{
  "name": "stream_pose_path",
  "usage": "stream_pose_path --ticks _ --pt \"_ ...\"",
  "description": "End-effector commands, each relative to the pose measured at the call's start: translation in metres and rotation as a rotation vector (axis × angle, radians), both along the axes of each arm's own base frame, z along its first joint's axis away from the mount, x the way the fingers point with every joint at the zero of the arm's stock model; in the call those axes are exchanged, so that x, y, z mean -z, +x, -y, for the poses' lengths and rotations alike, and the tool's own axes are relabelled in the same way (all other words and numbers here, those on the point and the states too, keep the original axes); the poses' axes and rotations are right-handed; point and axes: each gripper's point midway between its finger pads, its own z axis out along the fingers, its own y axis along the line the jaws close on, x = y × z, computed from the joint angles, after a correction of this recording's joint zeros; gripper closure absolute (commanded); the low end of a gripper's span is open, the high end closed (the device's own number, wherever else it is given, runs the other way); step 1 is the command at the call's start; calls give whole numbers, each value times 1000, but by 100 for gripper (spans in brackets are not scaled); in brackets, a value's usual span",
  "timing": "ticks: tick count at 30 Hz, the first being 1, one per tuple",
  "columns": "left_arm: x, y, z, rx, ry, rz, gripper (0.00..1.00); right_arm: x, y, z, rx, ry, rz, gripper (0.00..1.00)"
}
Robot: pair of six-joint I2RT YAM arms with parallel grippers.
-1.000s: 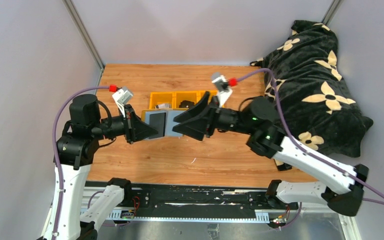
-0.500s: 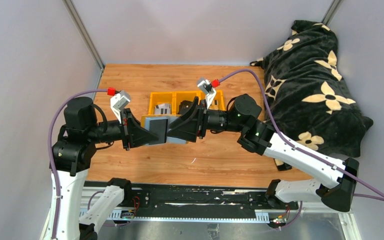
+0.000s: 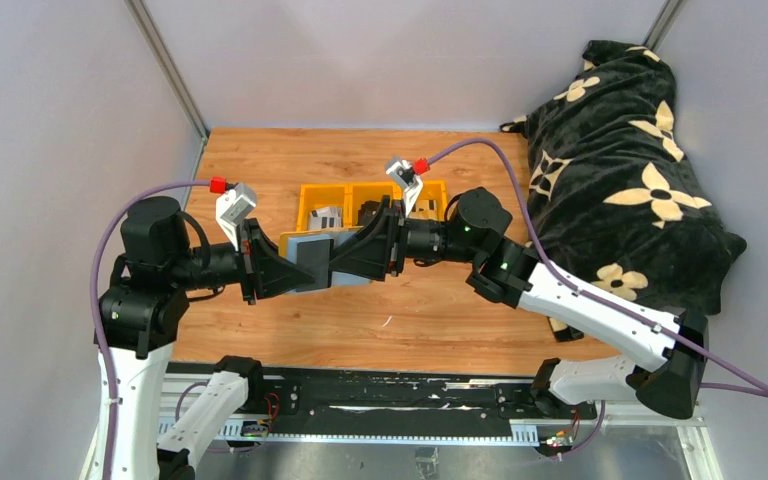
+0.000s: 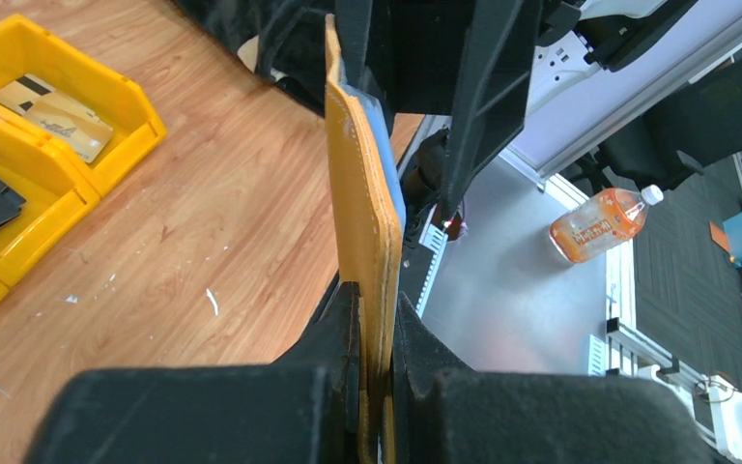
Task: Take the credit cards out of the card holder
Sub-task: Remove the credit card from the card holder.
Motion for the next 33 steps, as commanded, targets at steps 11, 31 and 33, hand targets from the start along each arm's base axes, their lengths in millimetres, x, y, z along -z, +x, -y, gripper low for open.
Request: stream_pose_path --ticks 11,31,33 --pt "3 -8 3 63 -18 -21 87 -2 7 -22 -71 84 -65 82" --pt "-20 -45 7 251 -108 -61 69 -2 -2 6 -92 181 -91 100" --pt "-23 -47 7 255 -110 -53 70 -3 -3 8 -94 185 -88 100"
